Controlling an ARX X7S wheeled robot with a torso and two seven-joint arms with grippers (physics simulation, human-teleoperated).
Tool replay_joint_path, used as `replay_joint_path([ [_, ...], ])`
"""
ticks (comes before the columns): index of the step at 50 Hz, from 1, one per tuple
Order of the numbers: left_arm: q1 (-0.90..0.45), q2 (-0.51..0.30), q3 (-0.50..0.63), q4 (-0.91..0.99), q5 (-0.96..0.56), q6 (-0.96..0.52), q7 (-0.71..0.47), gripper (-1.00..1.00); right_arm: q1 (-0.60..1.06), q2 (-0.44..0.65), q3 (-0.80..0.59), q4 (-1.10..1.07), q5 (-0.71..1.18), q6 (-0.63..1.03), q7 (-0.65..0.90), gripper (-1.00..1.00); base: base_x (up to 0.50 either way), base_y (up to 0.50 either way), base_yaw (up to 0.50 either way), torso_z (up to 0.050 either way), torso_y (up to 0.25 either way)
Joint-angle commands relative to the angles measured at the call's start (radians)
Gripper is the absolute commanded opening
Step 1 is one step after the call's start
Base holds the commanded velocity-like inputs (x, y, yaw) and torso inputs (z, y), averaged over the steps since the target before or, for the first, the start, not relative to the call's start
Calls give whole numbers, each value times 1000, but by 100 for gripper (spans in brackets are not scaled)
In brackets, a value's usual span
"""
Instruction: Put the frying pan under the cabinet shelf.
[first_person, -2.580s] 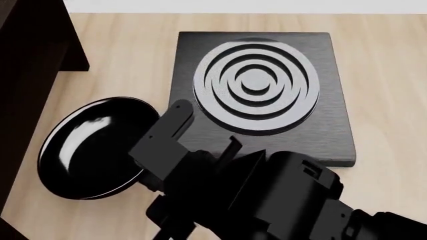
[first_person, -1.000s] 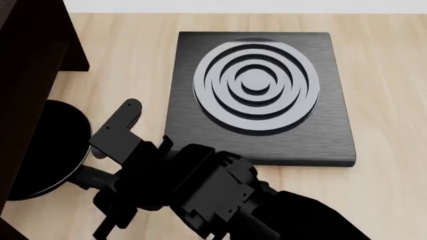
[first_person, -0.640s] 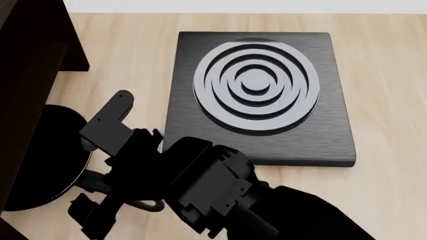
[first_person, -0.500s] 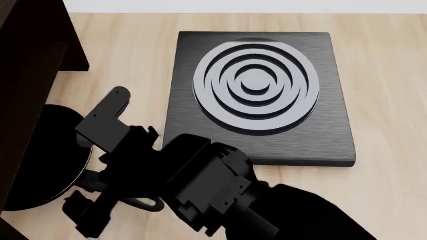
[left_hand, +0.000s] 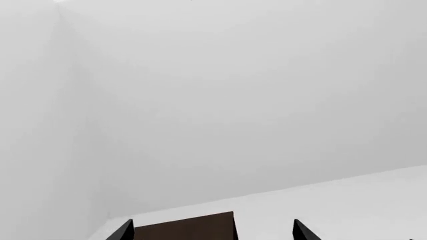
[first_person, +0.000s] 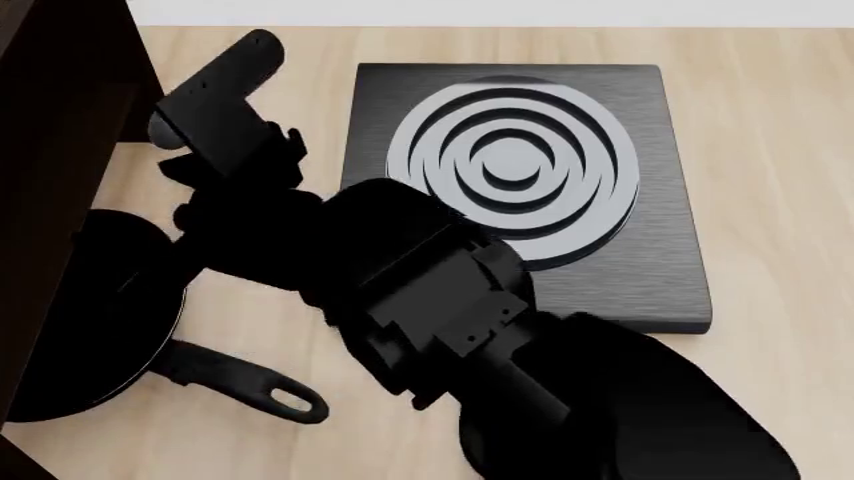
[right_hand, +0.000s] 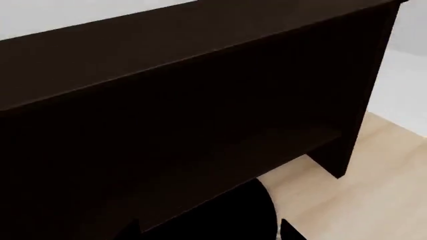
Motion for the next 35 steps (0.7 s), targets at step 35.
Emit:
replay_joint_path([
  [35, -192, -21, -3, 63, -336, -86, -228, 100, 102, 236, 10, -388, -44, 136, 312, 100, 0, 0, 0, 0, 0],
])
